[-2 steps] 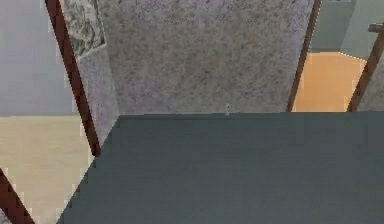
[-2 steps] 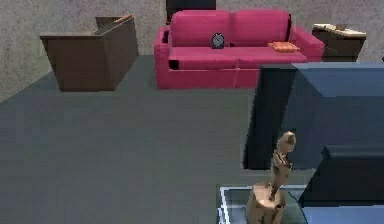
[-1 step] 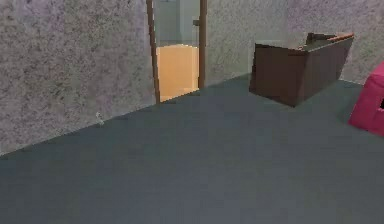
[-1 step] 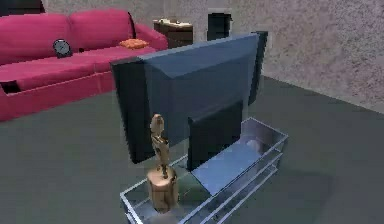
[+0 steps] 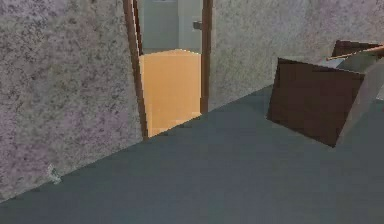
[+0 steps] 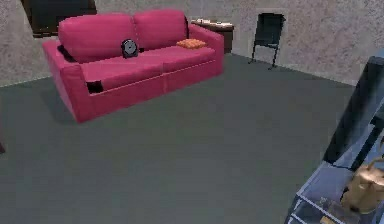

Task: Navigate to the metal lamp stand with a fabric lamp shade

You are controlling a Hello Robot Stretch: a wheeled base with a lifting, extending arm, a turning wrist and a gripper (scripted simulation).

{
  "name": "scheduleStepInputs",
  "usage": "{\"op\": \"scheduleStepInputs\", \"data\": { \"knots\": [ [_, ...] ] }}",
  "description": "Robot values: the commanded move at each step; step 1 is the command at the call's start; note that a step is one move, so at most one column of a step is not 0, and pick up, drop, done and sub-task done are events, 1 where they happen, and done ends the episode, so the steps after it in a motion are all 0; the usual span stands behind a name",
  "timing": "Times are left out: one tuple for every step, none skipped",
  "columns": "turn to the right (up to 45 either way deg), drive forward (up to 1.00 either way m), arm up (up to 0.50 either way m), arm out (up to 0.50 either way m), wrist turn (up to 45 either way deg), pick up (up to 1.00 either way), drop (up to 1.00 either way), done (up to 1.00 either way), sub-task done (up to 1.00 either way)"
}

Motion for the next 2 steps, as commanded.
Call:
{"op": "scheduleStepInputs", "data": {
  "knots": [
    [0.0,1.00,0.00,0.00,0.0,0.00,0.00,0.00,0.00],
    [3.0,0.00,0.00,0.00,0.0,0.00,0.00,0.00,0.00]
  ]
}}
